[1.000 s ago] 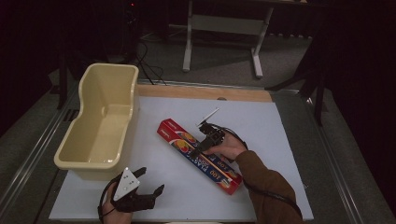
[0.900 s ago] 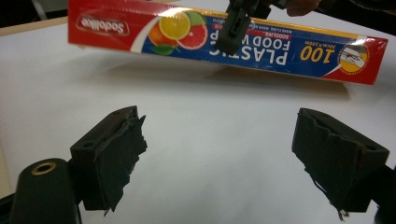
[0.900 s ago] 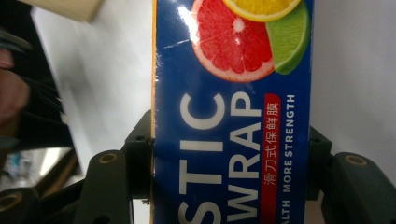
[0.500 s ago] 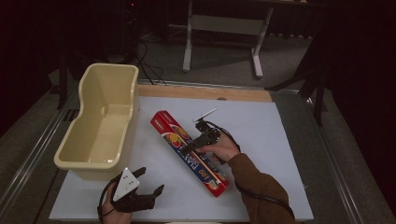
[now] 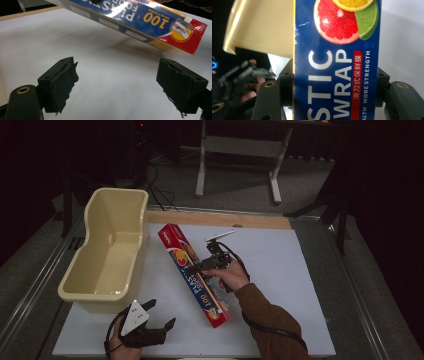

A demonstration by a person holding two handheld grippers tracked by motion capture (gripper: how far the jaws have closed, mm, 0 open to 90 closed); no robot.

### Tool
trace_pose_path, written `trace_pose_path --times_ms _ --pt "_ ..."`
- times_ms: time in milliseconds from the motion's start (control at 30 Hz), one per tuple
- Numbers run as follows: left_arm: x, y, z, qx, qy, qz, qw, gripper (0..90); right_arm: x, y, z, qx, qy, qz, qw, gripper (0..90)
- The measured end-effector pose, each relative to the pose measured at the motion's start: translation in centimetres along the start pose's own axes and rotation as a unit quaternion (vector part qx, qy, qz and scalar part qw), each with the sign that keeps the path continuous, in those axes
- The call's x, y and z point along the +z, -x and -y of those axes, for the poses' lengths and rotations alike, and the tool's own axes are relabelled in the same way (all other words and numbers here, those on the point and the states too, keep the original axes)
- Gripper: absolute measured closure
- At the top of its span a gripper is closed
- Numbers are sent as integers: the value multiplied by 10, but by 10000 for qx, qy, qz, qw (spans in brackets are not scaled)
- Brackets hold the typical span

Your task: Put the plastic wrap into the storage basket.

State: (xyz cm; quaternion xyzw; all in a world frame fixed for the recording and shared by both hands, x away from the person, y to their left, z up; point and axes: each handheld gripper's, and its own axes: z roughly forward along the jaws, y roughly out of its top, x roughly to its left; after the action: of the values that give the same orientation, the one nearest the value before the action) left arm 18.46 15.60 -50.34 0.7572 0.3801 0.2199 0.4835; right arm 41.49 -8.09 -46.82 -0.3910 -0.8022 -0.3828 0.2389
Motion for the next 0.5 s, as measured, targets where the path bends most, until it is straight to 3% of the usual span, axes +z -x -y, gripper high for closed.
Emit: trace_pose_path --times_ms 500 --pt "0 1 0 -7 11 16 10000 159 -1 -20 -23 227 639 -349 9971 400"
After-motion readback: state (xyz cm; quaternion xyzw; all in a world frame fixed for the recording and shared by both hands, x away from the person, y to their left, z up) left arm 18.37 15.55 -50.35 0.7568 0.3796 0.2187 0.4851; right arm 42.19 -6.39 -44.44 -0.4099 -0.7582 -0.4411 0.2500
